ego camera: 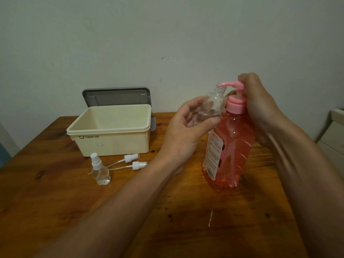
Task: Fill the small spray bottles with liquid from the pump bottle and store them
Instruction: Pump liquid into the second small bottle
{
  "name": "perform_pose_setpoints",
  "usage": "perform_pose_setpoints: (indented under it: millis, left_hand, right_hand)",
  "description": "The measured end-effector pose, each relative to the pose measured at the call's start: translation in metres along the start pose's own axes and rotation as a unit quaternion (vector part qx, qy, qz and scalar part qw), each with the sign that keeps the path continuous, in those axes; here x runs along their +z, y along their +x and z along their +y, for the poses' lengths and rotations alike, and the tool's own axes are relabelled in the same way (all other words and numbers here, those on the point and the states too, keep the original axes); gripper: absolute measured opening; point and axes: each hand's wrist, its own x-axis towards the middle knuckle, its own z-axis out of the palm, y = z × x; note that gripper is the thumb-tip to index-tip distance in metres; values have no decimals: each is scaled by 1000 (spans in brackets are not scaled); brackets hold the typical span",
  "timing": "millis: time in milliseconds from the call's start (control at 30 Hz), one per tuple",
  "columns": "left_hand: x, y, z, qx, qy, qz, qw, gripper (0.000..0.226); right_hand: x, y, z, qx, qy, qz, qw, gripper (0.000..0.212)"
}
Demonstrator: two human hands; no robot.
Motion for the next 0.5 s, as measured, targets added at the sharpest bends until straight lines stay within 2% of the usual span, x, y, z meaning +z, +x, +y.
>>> perform_pose_setpoints:
  millis: [200, 333, 500]
  left_hand:
    - [-2, 0, -2, -7, -4, 1, 1000, 51]
    - [0, 1, 2, -1, -2, -3, 1000, 52]
    - [-1, 1, 1, 2, 11, -2, 1000, 53]
  right_hand:
    - [-2, 1, 2, 9, 0, 9, 1000, 52]
    - [1, -2, 1, 27, 14, 11, 999, 68]
    - [1, -1, -1, 7, 5, 14, 1000, 65]
